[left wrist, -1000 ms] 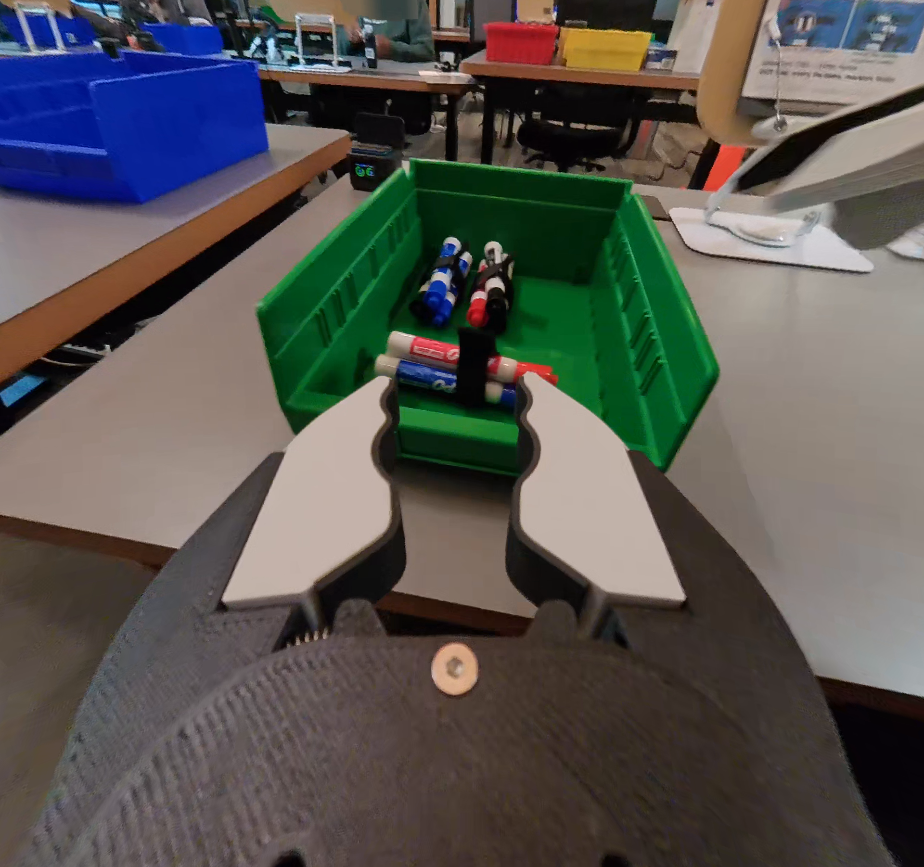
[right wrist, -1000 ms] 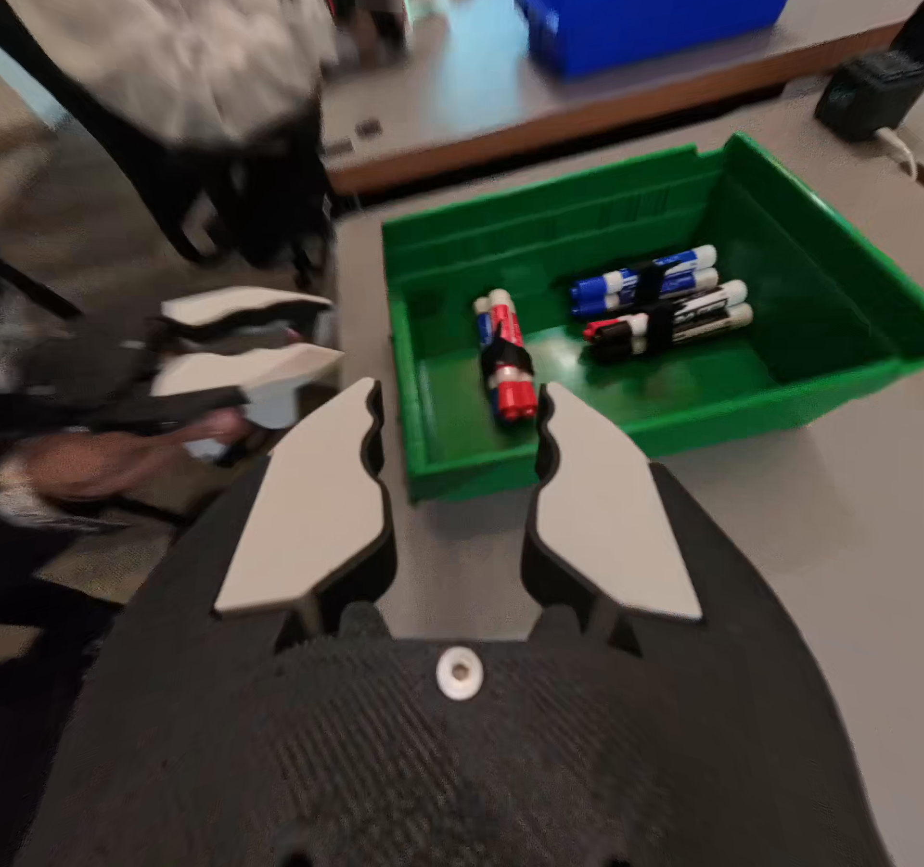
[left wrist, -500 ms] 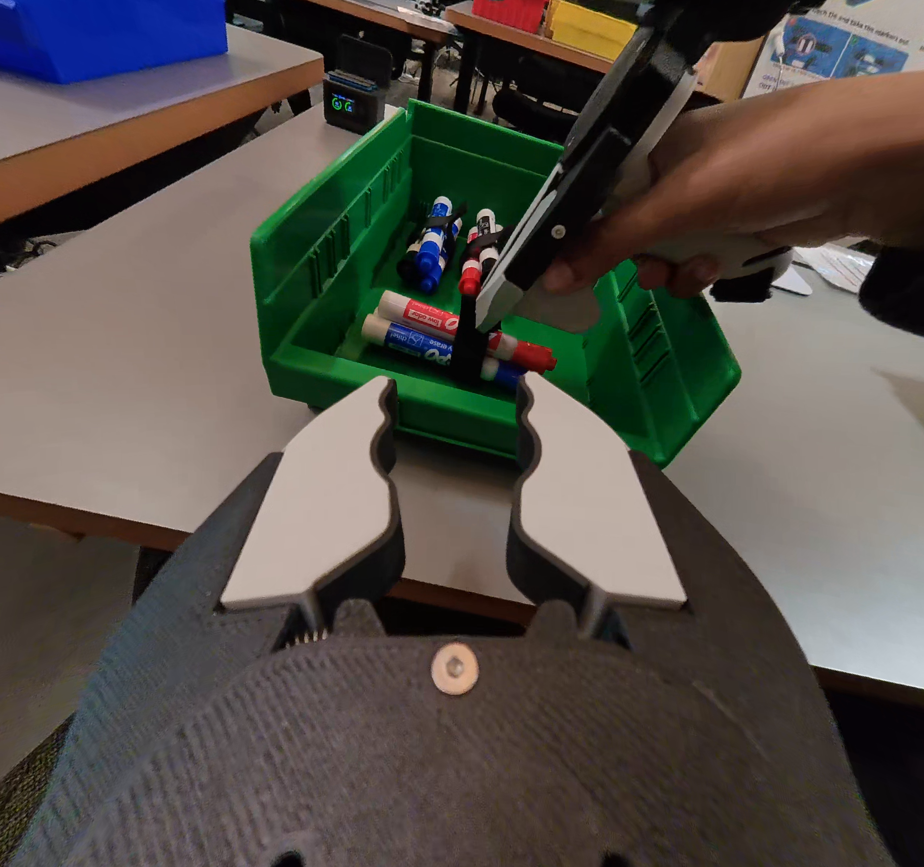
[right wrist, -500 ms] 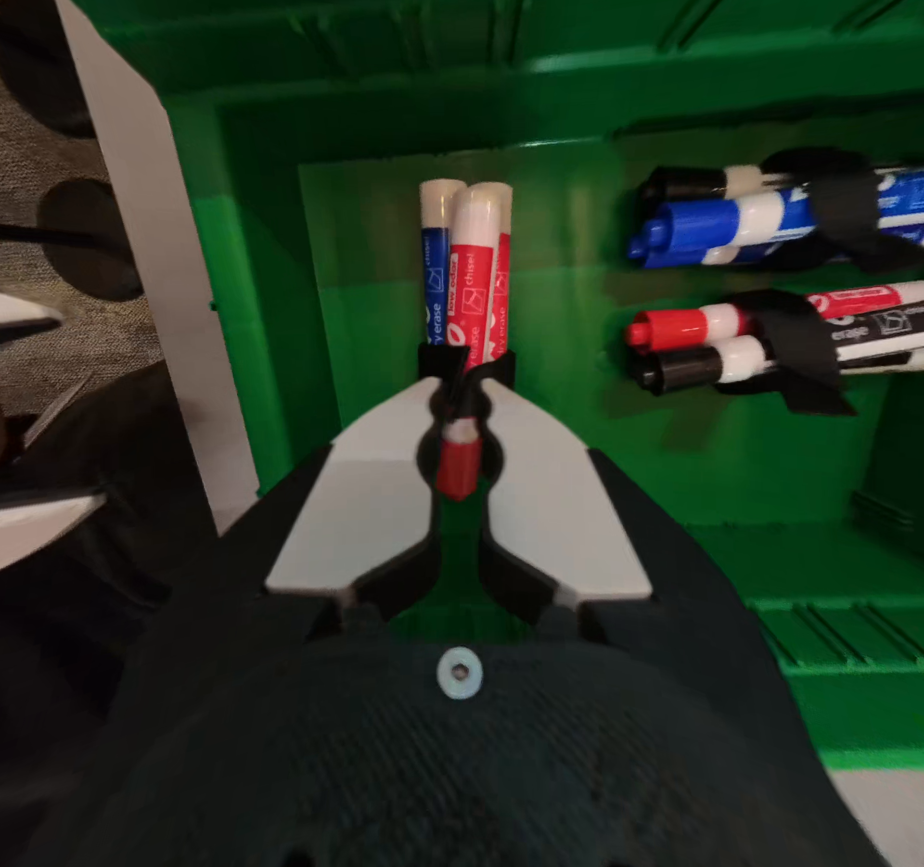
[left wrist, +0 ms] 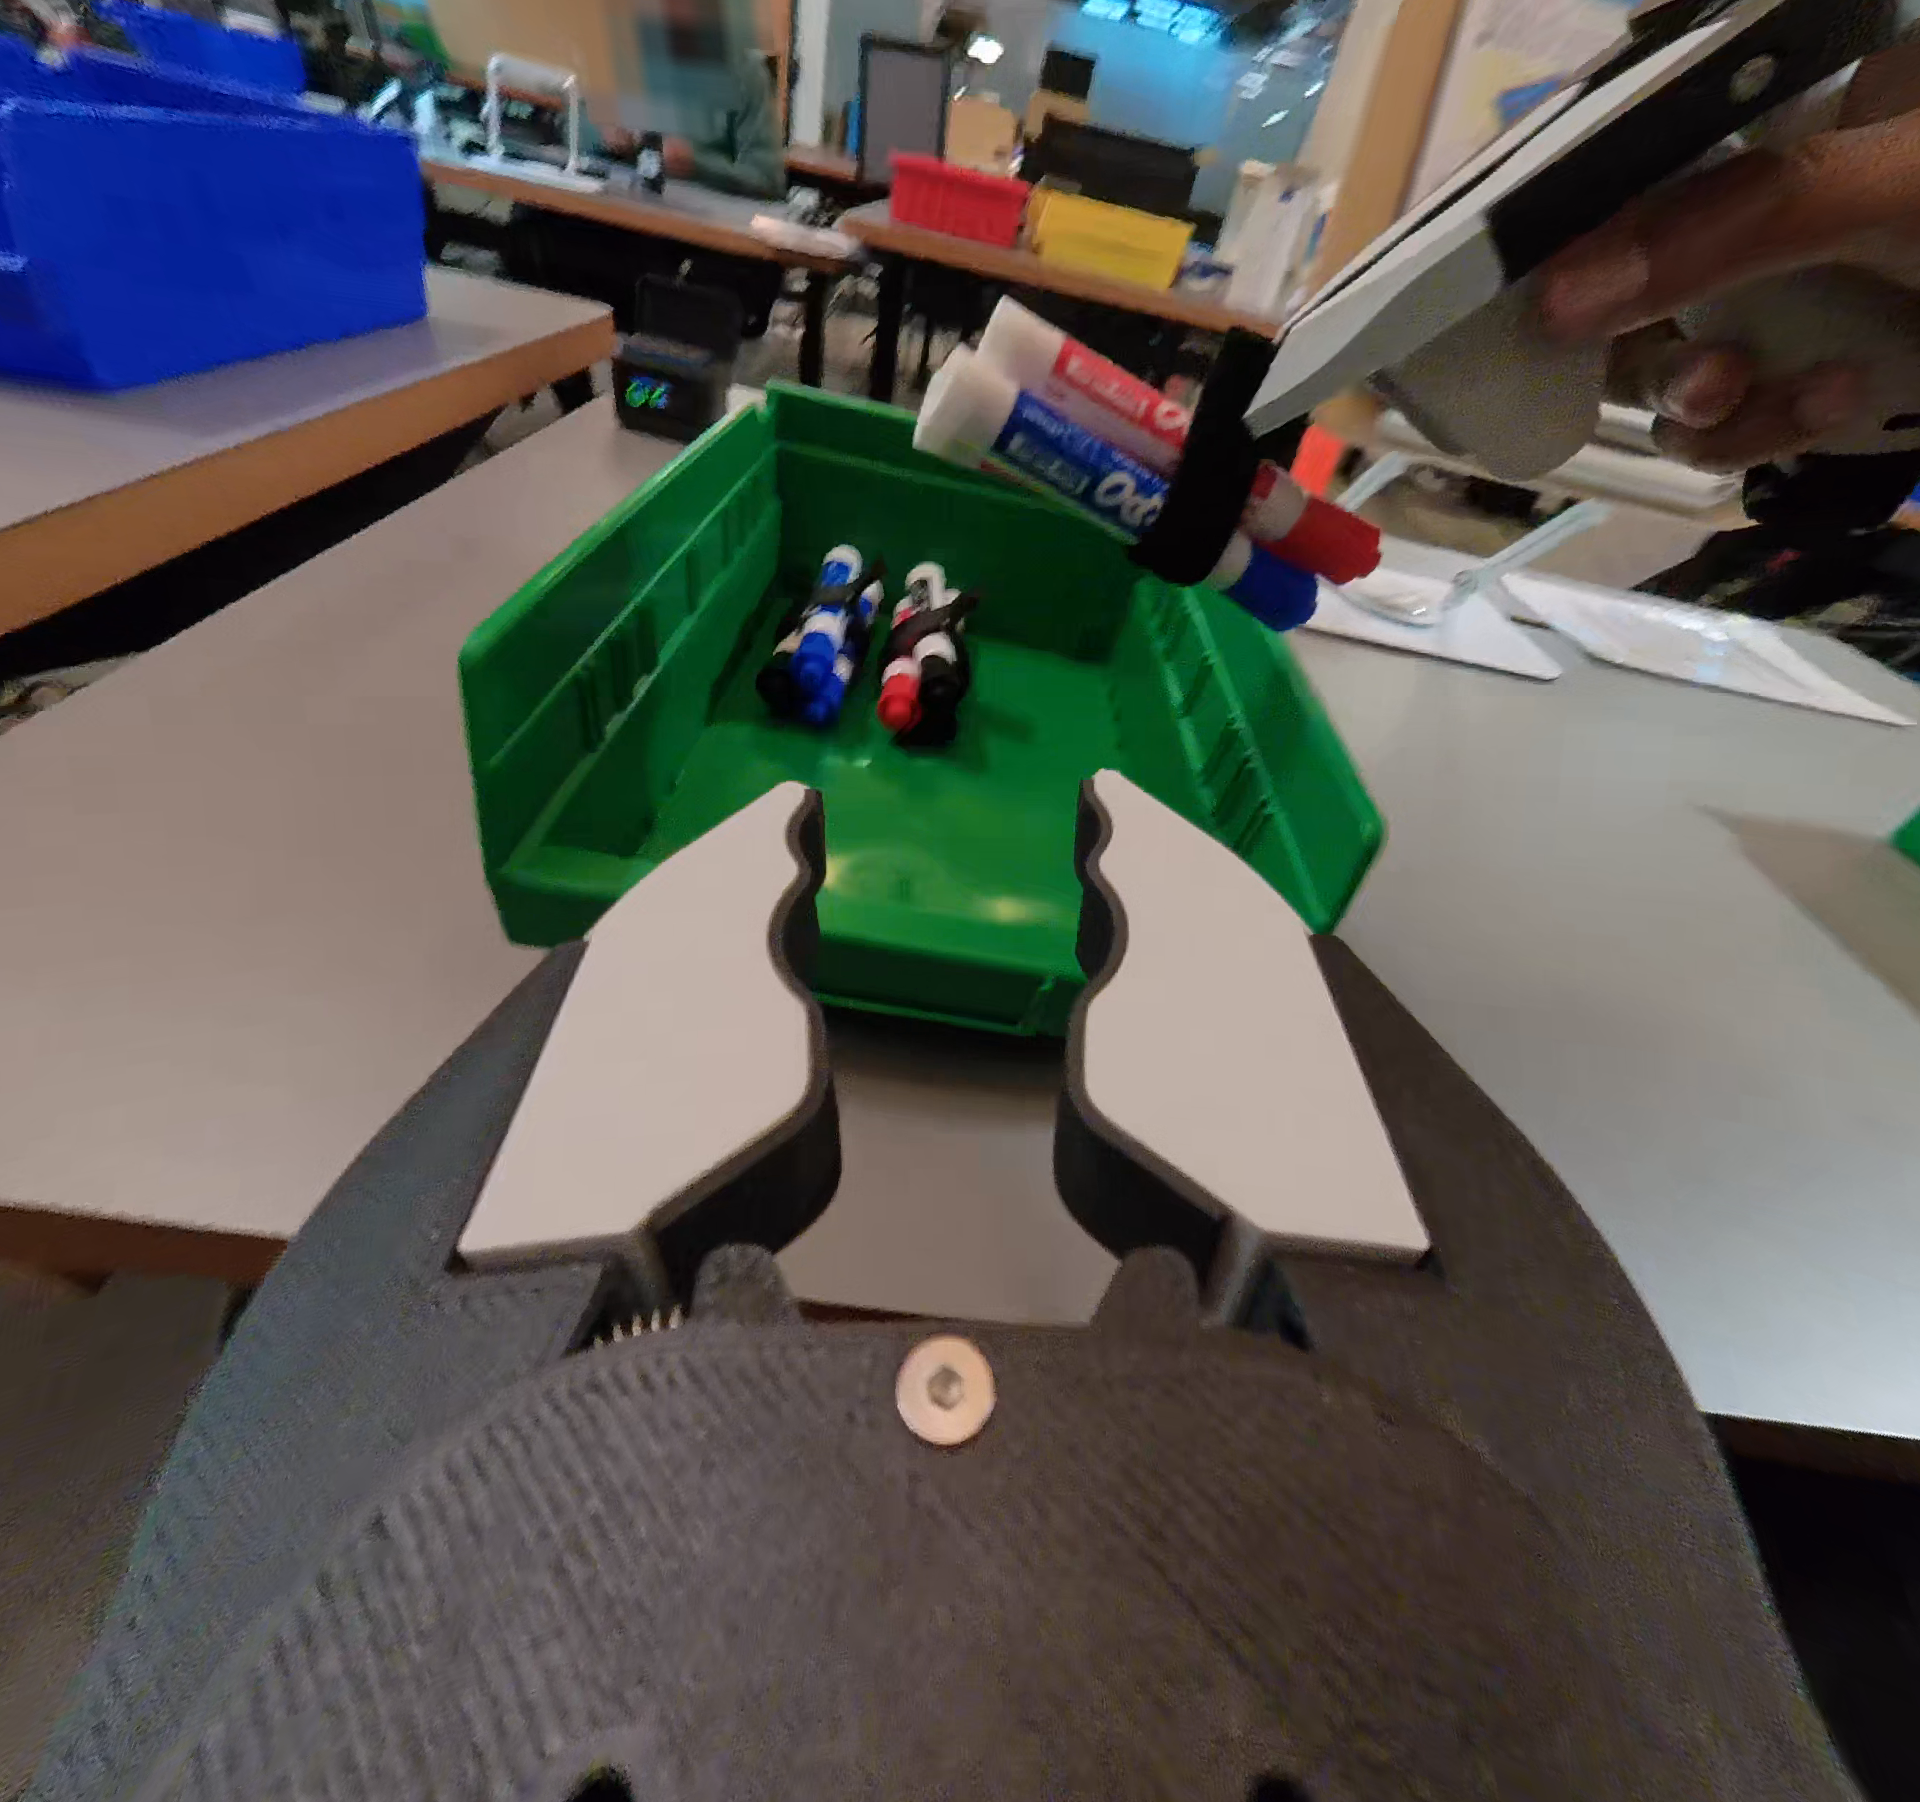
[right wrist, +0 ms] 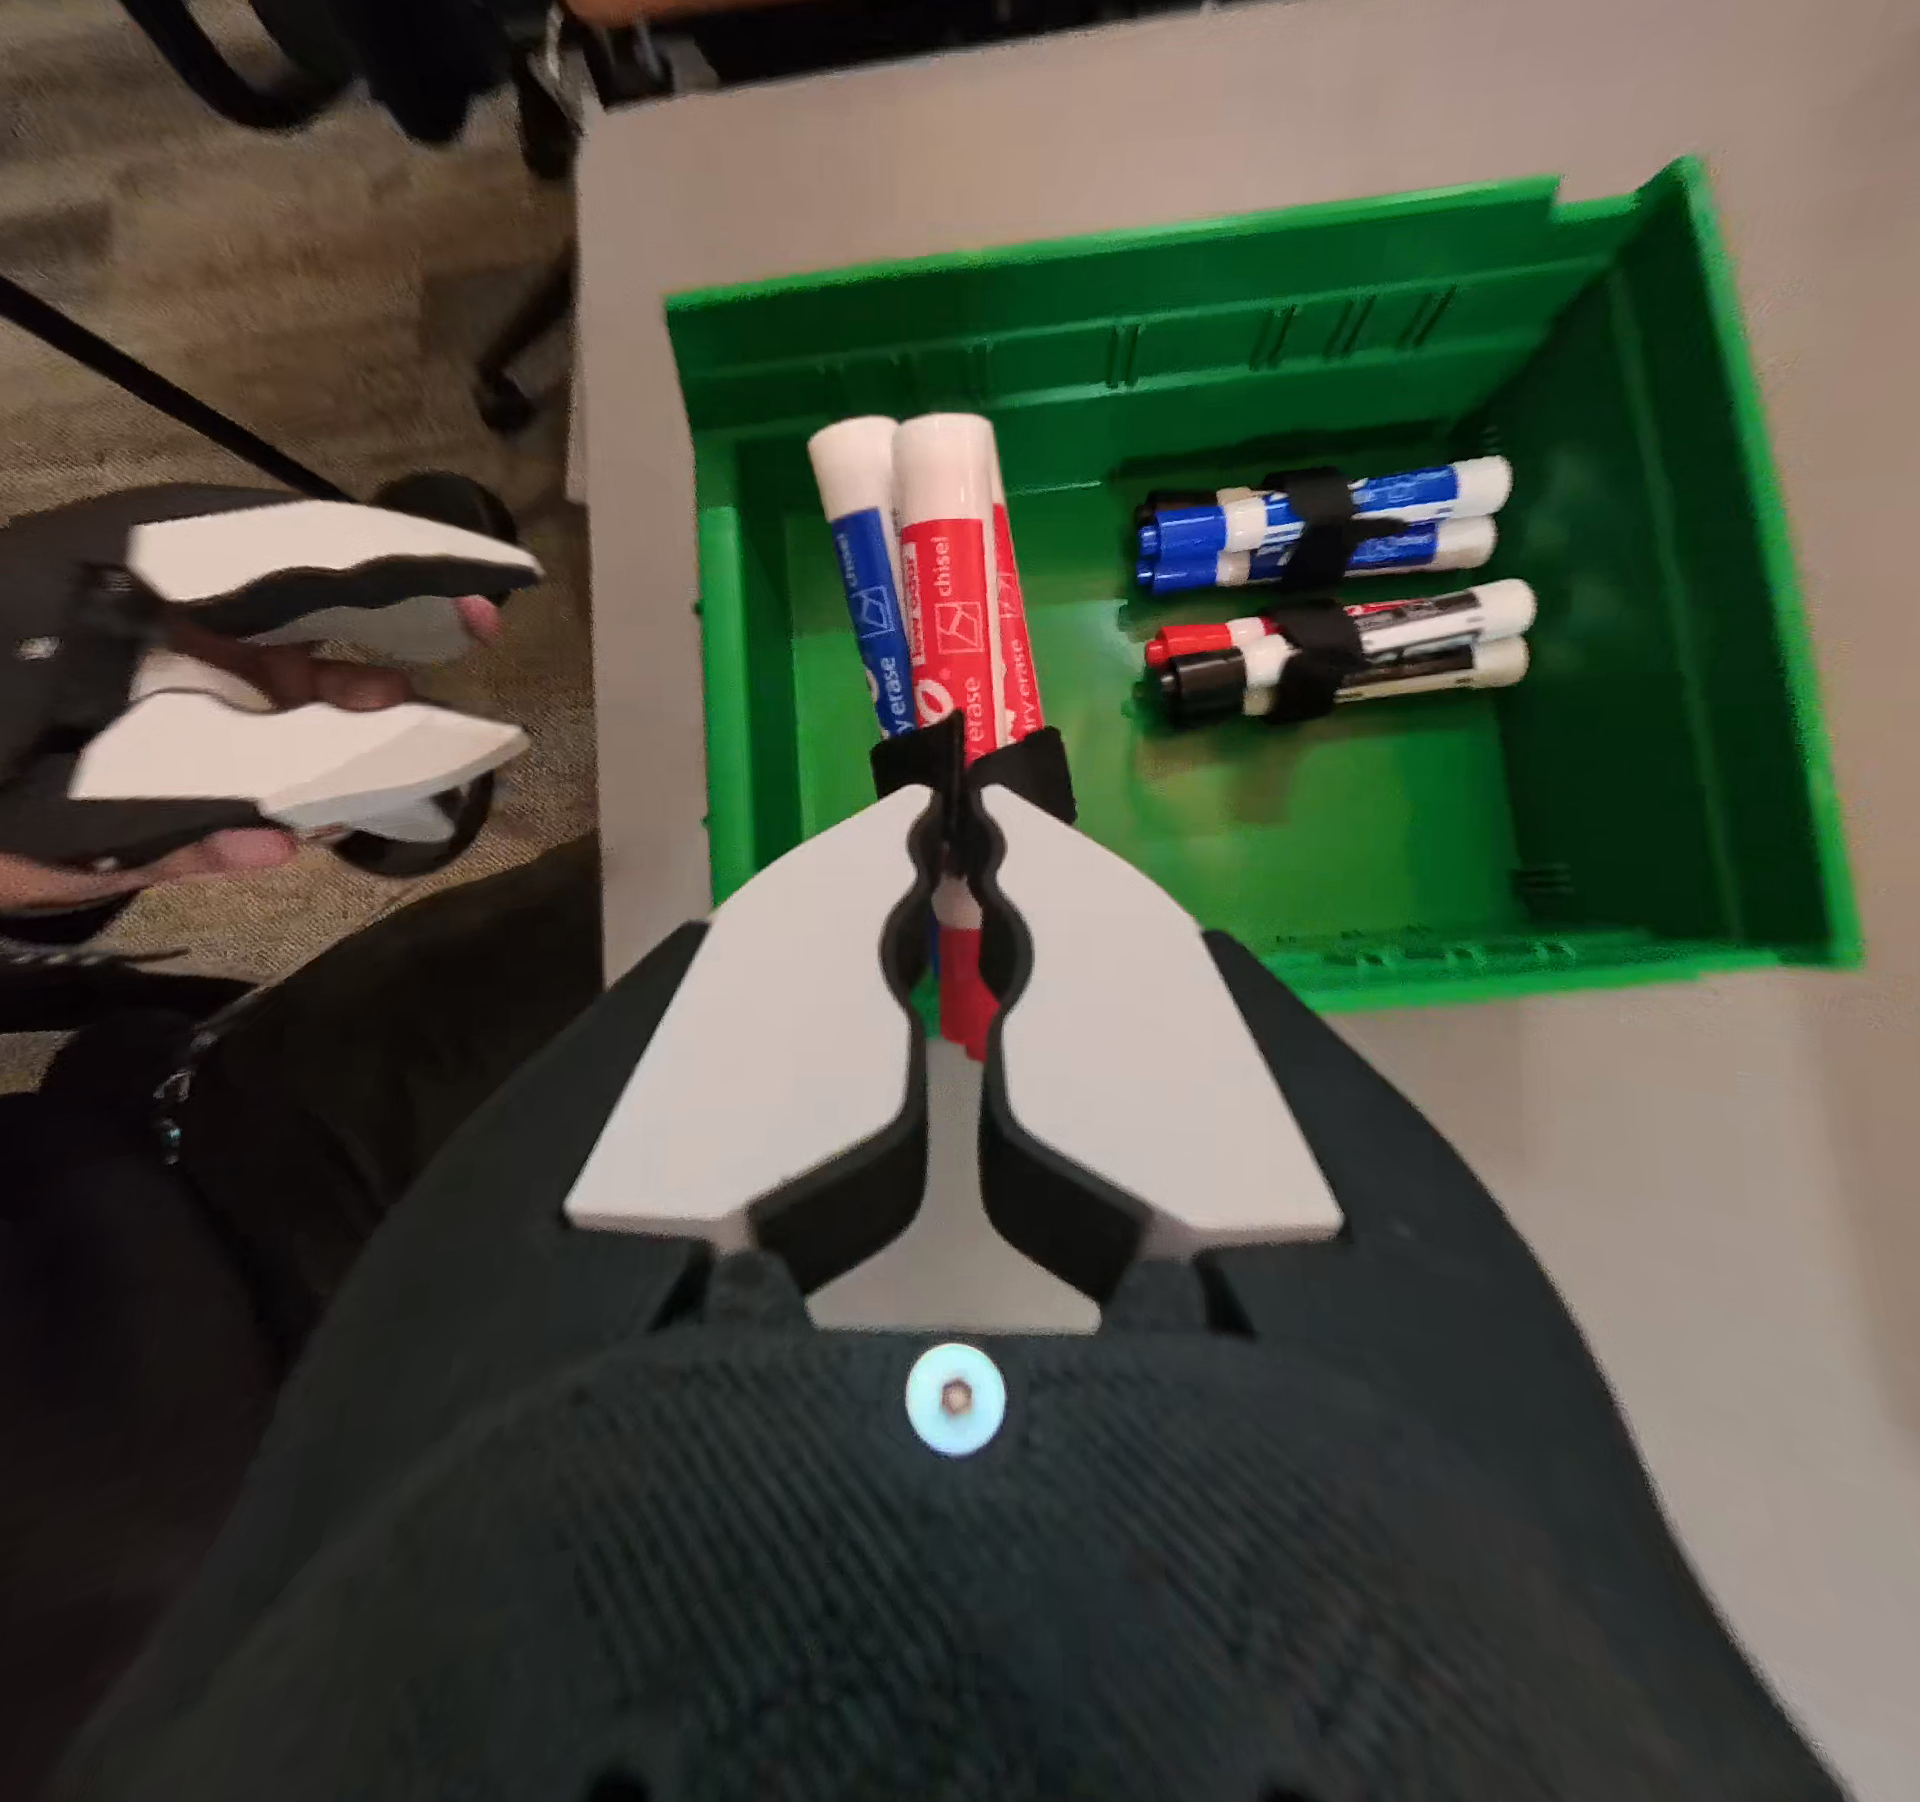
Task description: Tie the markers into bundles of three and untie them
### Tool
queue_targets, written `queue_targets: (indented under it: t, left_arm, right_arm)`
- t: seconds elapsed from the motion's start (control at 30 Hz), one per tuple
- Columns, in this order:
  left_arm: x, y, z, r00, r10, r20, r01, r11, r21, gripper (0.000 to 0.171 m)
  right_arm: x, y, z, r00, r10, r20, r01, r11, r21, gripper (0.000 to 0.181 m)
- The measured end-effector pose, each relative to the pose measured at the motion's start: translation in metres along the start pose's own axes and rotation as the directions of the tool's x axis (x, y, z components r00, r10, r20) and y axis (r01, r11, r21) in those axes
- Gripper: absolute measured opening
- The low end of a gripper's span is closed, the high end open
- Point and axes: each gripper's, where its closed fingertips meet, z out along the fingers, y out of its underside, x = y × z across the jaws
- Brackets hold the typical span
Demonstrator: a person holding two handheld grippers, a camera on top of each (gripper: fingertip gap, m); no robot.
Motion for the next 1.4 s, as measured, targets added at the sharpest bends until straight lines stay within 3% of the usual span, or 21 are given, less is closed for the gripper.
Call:
queue_targets:
  t: [0.13, 0.3, 0.37, 0.43, 0.5, 0.63, 0.73, 0.97, 1.4]
  left_arm:
    - [0.037, 0.002, -0.001, 0.985, 0.042, -0.167, -0.043, 0.999, -0.004, 0.021]
    - [0.108, -0.004, -0.002, 0.935, 0.092, -0.342, -0.075, 0.995, 0.063, 0.024]
    - [0.144, -0.025, -0.01, 0.911, -0.001, -0.413, 0.054, 0.992, 0.115, 0.021]
    - [0.192, -0.041, -0.022, 0.834, -0.065, -0.548, 0.16, 0.979, 0.127, 0.019]
    - [0.231, -0.034, -0.023, 0.801, 0.01, -0.599, 0.088, 0.987, 0.135, 0.025]
    - [0.273, 0.022, -0.003, 0.734, 0.314, -0.603, -0.263, 0.949, 0.174, 0.054]
    - [0.287, 0.047, 0.01, 0.673, 0.35, -0.652, -0.332, 0.93, 0.157, 0.061]
    - [0.295, 0.056, 0.036, 0.659, 0.176, -0.731, -0.252, 0.968, 0.006, 0.066]
    - [0.29, 0.076, 0.031, 0.635, 0.017, -0.772, -0.241, 0.954, -0.177, 0.075]
  right_arm:
    - [-0.01, 0.023, -0.064, 1.0, 0.01, -0.018, -0.009, 0.996, 0.086, 0.004]
    - [-0.021, 0.111, -0.116, 0.993, 0.071, -0.095, -0.062, 0.994, 0.095, 0.004]
    - [-0.029, 0.153, -0.129, 0.988, 0.135, -0.08, -0.127, 0.988, 0.092, 0.004]
    - [-0.034, 0.189, -0.141, 0.976, 0.208, -0.066, -0.198, 0.972, 0.123, 0.004]
    - [-0.034, 0.223, -0.15, 0.958, 0.271, -0.091, -0.256, 0.956, 0.145, 0.004]
    - [-0.028, 0.283, -0.162, 0.907, 0.348, -0.237, -0.325, 0.936, 0.132, 0.004]
    - [-0.028, 0.316, -0.17, 0.869, 0.369, -0.329, -0.361, 0.929, 0.088, 0.004]
    - [-0.038, 0.336, -0.173, 0.842, 0.429, -0.327, -0.407, 0.903, 0.136, 0.004]
    - [-0.042, 0.318, -0.161, 0.882, 0.36, -0.304, -0.339, 0.933, 0.121, 0.004]
